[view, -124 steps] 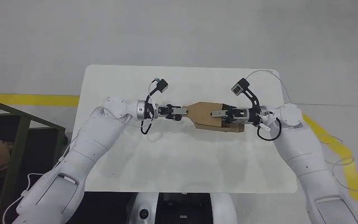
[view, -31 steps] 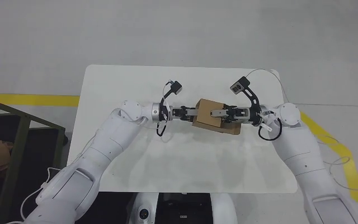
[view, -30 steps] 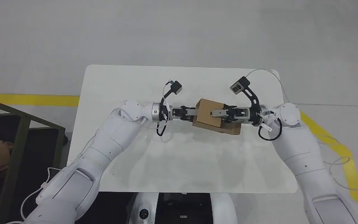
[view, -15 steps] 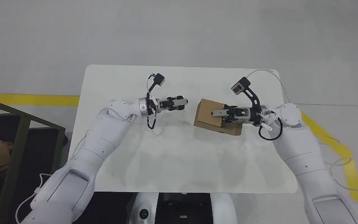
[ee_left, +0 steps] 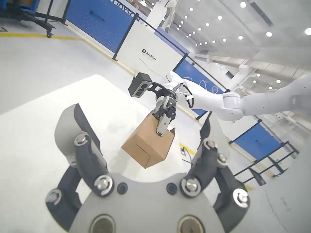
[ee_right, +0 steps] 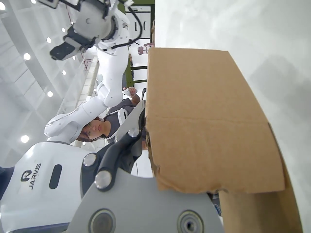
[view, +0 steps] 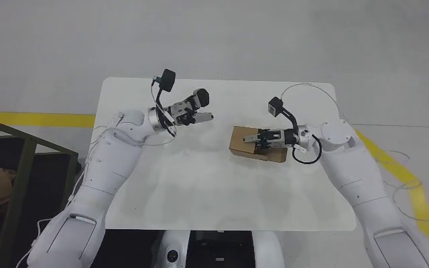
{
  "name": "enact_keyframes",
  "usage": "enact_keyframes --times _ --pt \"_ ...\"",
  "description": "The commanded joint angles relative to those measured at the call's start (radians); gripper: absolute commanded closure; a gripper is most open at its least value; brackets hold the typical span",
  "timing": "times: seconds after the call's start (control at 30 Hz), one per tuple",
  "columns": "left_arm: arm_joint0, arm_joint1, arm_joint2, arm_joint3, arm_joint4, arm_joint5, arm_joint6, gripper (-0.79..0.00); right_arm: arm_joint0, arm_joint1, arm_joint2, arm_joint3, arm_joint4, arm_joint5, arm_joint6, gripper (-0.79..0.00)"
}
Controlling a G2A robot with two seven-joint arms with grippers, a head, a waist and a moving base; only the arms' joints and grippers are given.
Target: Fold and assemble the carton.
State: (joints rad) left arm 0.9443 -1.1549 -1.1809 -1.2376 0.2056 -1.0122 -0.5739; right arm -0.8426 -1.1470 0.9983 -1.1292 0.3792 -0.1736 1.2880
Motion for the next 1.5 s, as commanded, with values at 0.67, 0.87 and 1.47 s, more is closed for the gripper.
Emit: enact_keyframes --times 0.67,0.87,1.47 --pt "0.085 0.058 0.003 -0.073 0.378 0.0 0.251 -0.785 0.173 -0.155 -0.304 0.288 -0.017 -0.012 -0.078 0.0" --pt "0.085 0.058 0.003 -0.073 0.378 0.0 0.251 -0.785 0.198 -0.178 -0.322 0.336 -0.015 -0.007 -0.08 -0.785" --pt "0.101 0.058 0.009 -0.09 0.382 0.025 0.257 -0.785 0.021 -0.033 -0.021 -0.094 -0.108 0.081 -0.044 -0.785"
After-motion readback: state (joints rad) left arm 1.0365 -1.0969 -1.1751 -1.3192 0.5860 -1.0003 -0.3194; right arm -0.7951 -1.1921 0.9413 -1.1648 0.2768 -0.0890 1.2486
